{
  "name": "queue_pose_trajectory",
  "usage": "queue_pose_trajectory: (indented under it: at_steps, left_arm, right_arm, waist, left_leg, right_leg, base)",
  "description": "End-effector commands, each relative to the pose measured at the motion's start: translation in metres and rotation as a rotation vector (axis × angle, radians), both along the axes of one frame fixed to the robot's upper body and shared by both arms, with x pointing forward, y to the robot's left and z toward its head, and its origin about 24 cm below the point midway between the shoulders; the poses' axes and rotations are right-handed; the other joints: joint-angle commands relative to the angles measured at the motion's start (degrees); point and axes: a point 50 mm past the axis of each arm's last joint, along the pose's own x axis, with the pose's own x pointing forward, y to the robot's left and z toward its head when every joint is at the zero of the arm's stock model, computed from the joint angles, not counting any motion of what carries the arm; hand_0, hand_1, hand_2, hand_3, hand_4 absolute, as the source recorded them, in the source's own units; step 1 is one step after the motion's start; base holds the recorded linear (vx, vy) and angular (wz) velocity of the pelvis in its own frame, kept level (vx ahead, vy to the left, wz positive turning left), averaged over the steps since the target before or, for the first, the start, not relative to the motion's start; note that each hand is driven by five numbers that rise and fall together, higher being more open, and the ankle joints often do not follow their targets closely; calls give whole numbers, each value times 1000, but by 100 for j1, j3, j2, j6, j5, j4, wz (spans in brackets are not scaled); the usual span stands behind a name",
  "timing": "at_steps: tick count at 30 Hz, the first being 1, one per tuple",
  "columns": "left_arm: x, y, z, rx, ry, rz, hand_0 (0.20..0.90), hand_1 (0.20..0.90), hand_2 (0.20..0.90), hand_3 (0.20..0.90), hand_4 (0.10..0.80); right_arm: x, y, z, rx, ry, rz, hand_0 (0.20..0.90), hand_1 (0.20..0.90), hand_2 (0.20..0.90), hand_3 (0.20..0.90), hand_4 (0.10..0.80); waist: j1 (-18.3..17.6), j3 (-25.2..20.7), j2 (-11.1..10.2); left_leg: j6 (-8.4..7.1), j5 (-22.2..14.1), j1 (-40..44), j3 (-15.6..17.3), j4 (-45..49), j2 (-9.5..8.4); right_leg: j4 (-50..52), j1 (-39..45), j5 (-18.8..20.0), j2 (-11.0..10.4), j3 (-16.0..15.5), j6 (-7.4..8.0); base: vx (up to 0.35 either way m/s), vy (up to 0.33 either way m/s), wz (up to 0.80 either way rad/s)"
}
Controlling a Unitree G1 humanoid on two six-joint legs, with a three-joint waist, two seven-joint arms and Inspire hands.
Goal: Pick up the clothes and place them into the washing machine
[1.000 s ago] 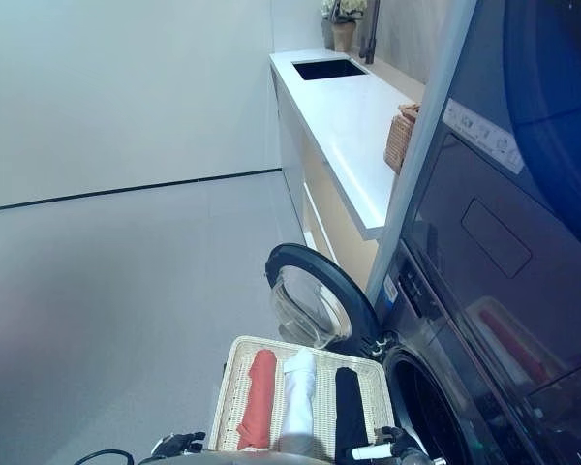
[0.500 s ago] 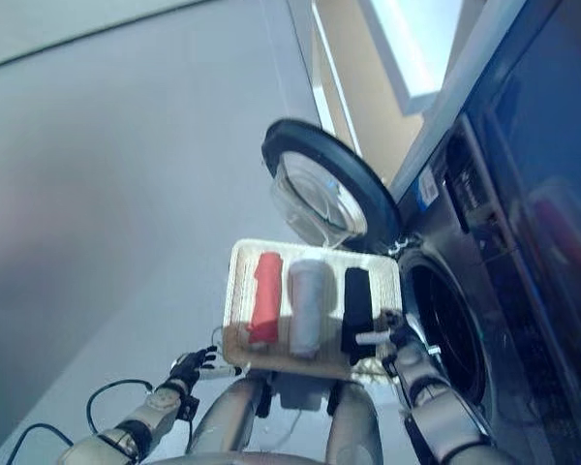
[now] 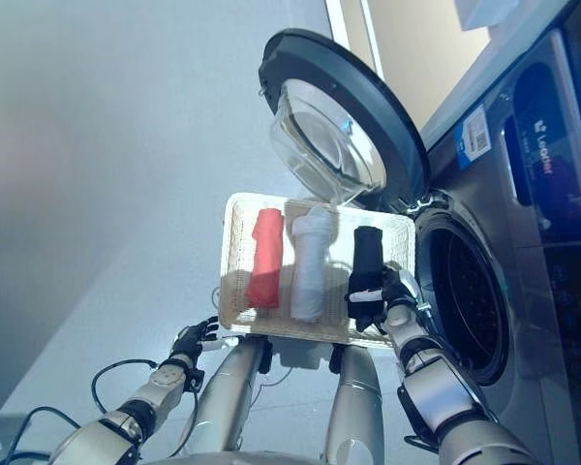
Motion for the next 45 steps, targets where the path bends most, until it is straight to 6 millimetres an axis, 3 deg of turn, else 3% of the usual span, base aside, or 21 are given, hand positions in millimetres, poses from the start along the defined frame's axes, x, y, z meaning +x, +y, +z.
queue_pose_trajectory:
  at_steps: [1, 3, 8, 9, 10, 11, 12, 13, 14, 23, 32, 35, 40, 43, 45]
  left_arm:
    - [4, 7, 6, 13, -66, 33, 900, 900, 900, 900, 800]
    - [5, 3, 9, -7, -91, 25, 900, 900, 900, 900, 800]
    - [8, -3, 11, -13, -102, 3, 900, 900, 900, 900, 800]
    - [13, -5, 14, -11, -122, -1, 900, 900, 900, 900, 800]
    - [15, -6, 16, -12, -131, -2, 900, 900, 900, 900, 800]
    - [18, -8, 18, -18, -143, 4, 900, 900, 900, 900, 800]
    - [18, -8, 18, -18, -143, 4, 900, 900, 900, 900, 800]
    - [21, -12, 20, -38, -165, 5, 900, 900, 900, 900, 800]
    - [22, -15, 22, -48, -176, 0, 900, 900, 900, 900, 800]
    - [20, -24, 19, -52, -167, -20, 900, 900, 900, 900, 800]
    - [13, -14, 13, -21, -133, 25, 900, 900, 900, 900, 800]
    - [7, -10, 9, -21, -120, 43, 900, 900, 900, 900, 800]
    - [4, -2, 9, -20, -128, 75, 900, 900, 900, 900, 800]
    - [2, -1, 10, -42, -148, 90, 900, 900, 900, 900, 800]
    - [1, -1, 10, -43, -151, 90, 900, 900, 900, 900, 800]
  right_arm:
    - [18, -32, 38, -165, -96, -33, 900, 900, 900, 900, 800]
    - [29, -41, 61, -237, -134, -46, 900, 900, 900, 900, 800]
    - [35, -43, 72, -303, -155, -38, 900, 900, 900, 900, 800]
    - [40, -45, 82, -337, -176, -44, 900, 900, 900, 900, 800]
    - [41, -46, 86, -349, -182, -44, 864, 864, 864, 864, 775]
    - [44, -47, 92, -367, -194, -46, 518, 518, 518, 518, 527]
    - [44, -47, 92, -368, -194, -46, 518, 518, 518, 518, 527]
    - [46, -50, 98, -399, -201, -48, 392, 392, 392, 392, 437]
    - [46, -52, 101, -414, -205, -46, 200, 200, 200, 200, 300]
    - [46, -47, 97, -421, -216, -23, 200, 200, 200, 200, 300]
    - [39, -49, 87, -316, -234, -64, 200, 200, 200, 200, 300]
    - [34, -51, 81, -201, -280, -116, 200, 200, 200, 200, 300]
    - [36, -51, 88, 30, -434, -223, 200, 200, 200, 200, 300]
    - [32, -52, 90, 265, -586, -356, 200, 200, 200, 200, 300]
    - [30, -55, 89, 278, -596, -382, 200, 200, 200, 200, 300]
  waist:
    - [158, -19, 115]
    - [238, 93, 202]
    - [279, 245, 249]
    - [301, 316, 282]
    - [312, 342, 294]
    - [331, 369, 303]
    - [331, 368, 303]
    - [376, 405, 343]
    - [395, 420, 356]
    - [429, 386, 375]
    - [346, 252, 298]
    - [272, 203, 238]
    - [125, 138, 135]
    - [14, 81, 97]
    - [-4, 80, 92]
  left_leg:
    - [-346, -185, -204, -156, 377, -214]
    - [-334, -127, -358, -133, 336, -243]
    - [-333, -49, -555, -155, 305, -253]
    - [-355, 11, -655, -183, 224, -270]
    - [-370, 43, -697, -192, 178, -269]
    - [-378, 74, -743, -193, 136, -268]
    - [-378, 74, -744, -193, 136, -268]
    - [-386, 128, -833, -203, 71, -286]
    - [-390, 150, -880, -207, 48, -291]
    - [-416, 235, -918, -272, -72, -350]
    - [-426, 227, -700, -249, -141, -299]
    - [-443, 252, -506, -227, -268, -239]
    - [-480, 318, -175, -105, -551, -106]
    - [-497, 324, 37, -20, -656, -46]
    - [-504, 326, 82, -3, -680, -41]
  right_leg:
    - [-541, 405, 354, -140, 20, 245]
    - [-522, 228, 379, -151, 48, 244]
    - [-550, 72, 414, -203, 20, 254]
    - [-570, -39, 432, -232, -11, 267]
    - [-574, -94, 441, -233, -14, 268]
    - [-590, -132, 452, -245, -28, 275]
    - [-590, -134, 452, -246, -28, 276]
    - [-602, -226, 479, -264, -41, 288]
    - [-622, -256, 496, -281, -56, 297]
    - [-655, -286, 536, -336, -109, 327]
    - [-816, -116, 645, -309, -56, 333]
    - [-1032, 79, 732, -282, -12, 356]
    - [-1464, 426, 905, -231, 38, 400]
    - [-1731, 671, 995, -174, 88, 424]
    - [-1787, 721, 1019, -164, 102, 428]
  base:
    - [-18, 41, -1]
    - [-35, 74, 3]
    - [-17, 6, 4]
    - [-14, -2, 7]
    - [-20, 5, 10]
    - [-6, 9, 8]
    - [-3, 33, 8]
    - [5, 20, 6]
    - [7, 26, 6]
    - [24, 10, 6]
    - [5, 2, -1]
    - [31, -3, -4]
    - [20, 1, -14]
    - [19, -2, -32]
    - [7, 5, -22]
